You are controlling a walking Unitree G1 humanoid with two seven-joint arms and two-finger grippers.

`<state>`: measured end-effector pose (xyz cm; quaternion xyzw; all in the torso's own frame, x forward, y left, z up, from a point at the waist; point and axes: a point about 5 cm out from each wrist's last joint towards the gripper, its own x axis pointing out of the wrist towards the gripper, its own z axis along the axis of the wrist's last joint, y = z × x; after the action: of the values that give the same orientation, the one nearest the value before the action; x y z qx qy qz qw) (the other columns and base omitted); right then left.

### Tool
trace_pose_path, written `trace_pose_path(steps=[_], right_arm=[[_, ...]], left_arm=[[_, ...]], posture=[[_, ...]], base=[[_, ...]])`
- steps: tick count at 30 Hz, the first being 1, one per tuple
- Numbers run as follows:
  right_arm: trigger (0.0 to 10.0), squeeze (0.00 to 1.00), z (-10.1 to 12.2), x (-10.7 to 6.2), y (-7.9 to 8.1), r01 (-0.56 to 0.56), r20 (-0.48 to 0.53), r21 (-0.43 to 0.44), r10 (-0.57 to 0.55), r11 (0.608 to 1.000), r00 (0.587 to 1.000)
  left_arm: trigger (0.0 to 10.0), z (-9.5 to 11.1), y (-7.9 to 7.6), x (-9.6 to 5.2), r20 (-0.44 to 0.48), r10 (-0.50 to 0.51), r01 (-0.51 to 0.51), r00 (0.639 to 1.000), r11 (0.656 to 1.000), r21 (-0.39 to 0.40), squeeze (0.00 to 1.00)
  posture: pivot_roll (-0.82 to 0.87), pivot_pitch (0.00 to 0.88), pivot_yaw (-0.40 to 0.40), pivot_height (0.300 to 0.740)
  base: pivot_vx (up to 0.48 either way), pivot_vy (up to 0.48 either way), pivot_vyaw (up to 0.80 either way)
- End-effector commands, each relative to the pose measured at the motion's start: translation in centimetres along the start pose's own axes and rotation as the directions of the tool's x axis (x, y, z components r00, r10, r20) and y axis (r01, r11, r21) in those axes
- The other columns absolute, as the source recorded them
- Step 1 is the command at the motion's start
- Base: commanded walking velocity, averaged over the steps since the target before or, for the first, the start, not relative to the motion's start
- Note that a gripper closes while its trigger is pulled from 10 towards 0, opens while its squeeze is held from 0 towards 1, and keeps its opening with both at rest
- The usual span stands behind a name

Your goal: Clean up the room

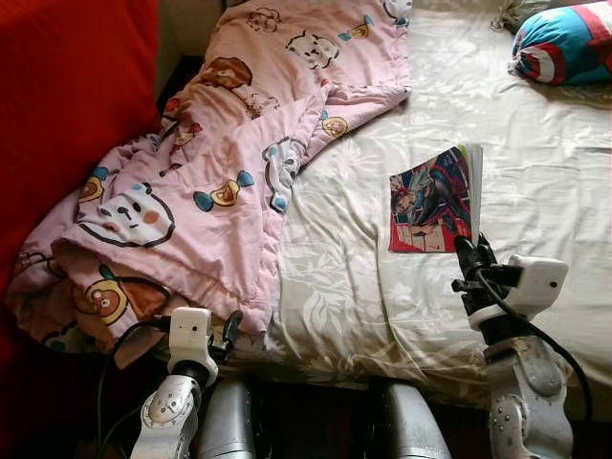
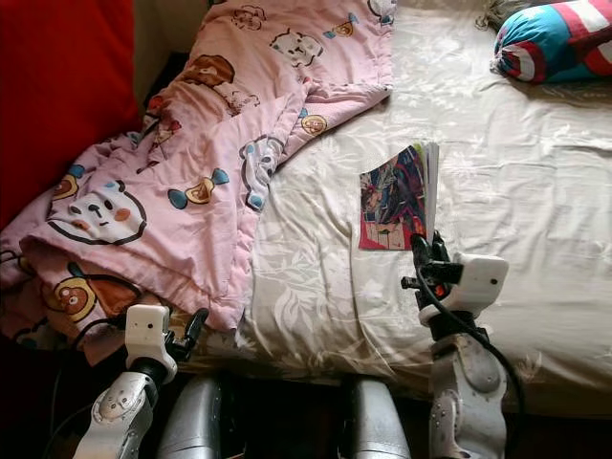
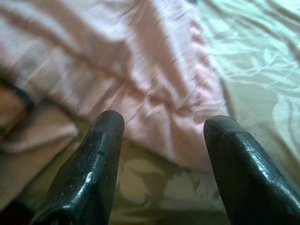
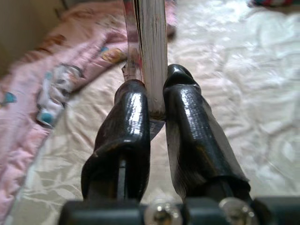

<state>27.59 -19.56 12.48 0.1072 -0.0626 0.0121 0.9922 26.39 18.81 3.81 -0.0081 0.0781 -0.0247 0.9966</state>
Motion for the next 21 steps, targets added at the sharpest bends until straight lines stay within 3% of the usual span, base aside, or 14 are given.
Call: trace_pose_path(steps=[1, 6, 18, 21], right_arm=[[10.0, 0.0, 0.2, -0.2, -0.1, 0.043, 0.008, 0.004, -0.043, 0.999, 0.999], [10.0, 0.0, -0.3, -0.5, 1.0, 0.013, -0.017, -0.011, -0.013, 1.0, 1.0], [10.0, 0.0, -0.8, -0.7, 0.6, 0.038, -0.036, -0.017, -0.039, 0.999, 0.999], [10.0, 0.0, -0.9, -0.5, 0.5, 0.042, -0.045, -0.017, -0.043, 0.999, 0.998]], left_arm=[[10.0, -1.2, 0.9, -0.6, -0.041, 0.032, -0.032, 0.999, 0.999, -0.012, 0.0], [10.0, -3.0, 2.2, -1.7, -0.108, 0.079, -0.082, 0.991, 0.996, -0.02, 0.0], [10.0, -5.5, 3.2, -2.9, -0.198, 0.12, -0.131, 0.973, 0.99, -0.043, 0.0], [10.0, -6.4, 3.5, -3.2, -0.238, 0.13, -0.142, 0.962, 0.989, -0.037, 0.0]], posture=[[0.02, 0.156, -0.007, 0.635], [0.02, 0.154, -0.009, 0.67], [0.01, 0.132, -0.014, 0.74], [0.01, 0.113, -0.017, 0.74]], base=[[0.0, 0.0, 0.0], [0.0, 0.0, 0.0], [0.0, 0.0, 0.0], [0.0, 0.0, 0.0]])
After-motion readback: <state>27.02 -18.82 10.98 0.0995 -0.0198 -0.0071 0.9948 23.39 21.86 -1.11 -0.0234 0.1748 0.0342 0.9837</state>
